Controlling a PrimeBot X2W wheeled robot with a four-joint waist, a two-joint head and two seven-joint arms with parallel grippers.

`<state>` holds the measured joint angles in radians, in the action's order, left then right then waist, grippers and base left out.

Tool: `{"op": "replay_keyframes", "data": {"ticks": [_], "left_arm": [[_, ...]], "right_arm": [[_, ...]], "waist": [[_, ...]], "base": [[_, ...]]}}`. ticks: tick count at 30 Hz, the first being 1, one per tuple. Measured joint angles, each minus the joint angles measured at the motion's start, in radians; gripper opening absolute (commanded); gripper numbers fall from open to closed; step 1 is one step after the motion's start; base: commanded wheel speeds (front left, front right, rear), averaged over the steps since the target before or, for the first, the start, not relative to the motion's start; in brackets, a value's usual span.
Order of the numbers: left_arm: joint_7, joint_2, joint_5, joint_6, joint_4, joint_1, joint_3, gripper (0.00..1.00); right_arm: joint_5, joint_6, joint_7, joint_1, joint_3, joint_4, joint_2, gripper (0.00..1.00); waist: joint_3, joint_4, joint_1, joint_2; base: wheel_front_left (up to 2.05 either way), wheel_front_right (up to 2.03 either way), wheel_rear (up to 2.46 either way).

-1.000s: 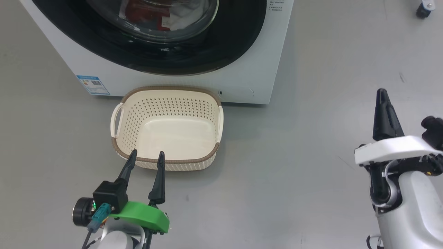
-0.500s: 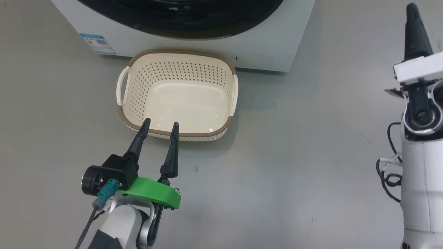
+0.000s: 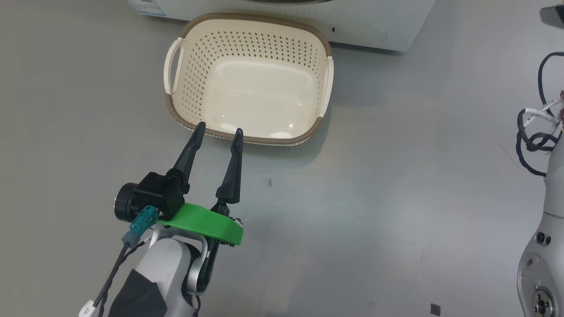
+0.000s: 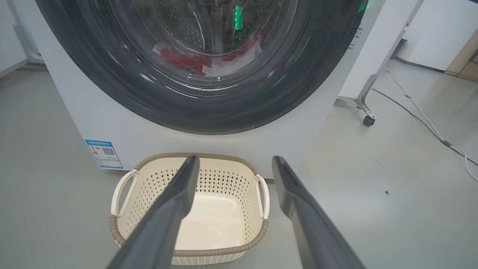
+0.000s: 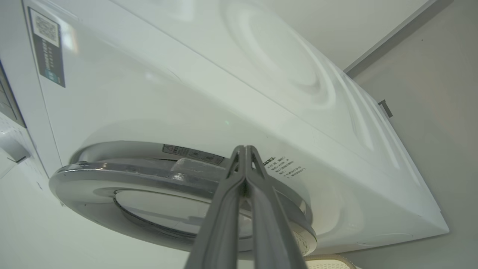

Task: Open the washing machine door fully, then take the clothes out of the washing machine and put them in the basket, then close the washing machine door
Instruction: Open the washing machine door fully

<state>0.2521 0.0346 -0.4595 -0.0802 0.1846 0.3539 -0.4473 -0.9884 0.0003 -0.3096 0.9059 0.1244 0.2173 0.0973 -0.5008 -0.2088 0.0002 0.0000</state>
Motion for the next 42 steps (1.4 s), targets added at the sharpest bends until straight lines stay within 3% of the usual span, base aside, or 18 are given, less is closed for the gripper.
{"op": "replay_keyframes", "data": {"ticks": [3, 11, 42], "left_arm": [[0.000, -0.001, -0.011, -0.003, -0.002, 0.016, -0.013, 1.00], [0.000, -0.002, -0.050, -0.011, -0.012, 0.039, -0.025, 1.00], [0.000, -0.005, -0.068, -0.021, -0.014, 0.062, -0.044, 1.00]], "right_arm": [[-0.037, -0.028, -0.024, 0.043, 0.019, 0.028, 0.001, 0.00], [-0.081, -0.065, -0.078, 0.158, 0.030, 0.076, 0.001, 0.00], [-0.234, -0.113, -0.235, 0.373, 0.054, 0.277, 0.000, 0.00]], "waist": [[-0.020, -0.020, 0.0000, 0.0000], [-0.065, -0.066, 0.0000, 0.0000], [-0.113, -0.137, -0.0001, 0.0000]], "base": [[0.00, 0.00, 0.00], [0.00, 0.00, 0.00], [0.00, 0.00, 0.00]]}}
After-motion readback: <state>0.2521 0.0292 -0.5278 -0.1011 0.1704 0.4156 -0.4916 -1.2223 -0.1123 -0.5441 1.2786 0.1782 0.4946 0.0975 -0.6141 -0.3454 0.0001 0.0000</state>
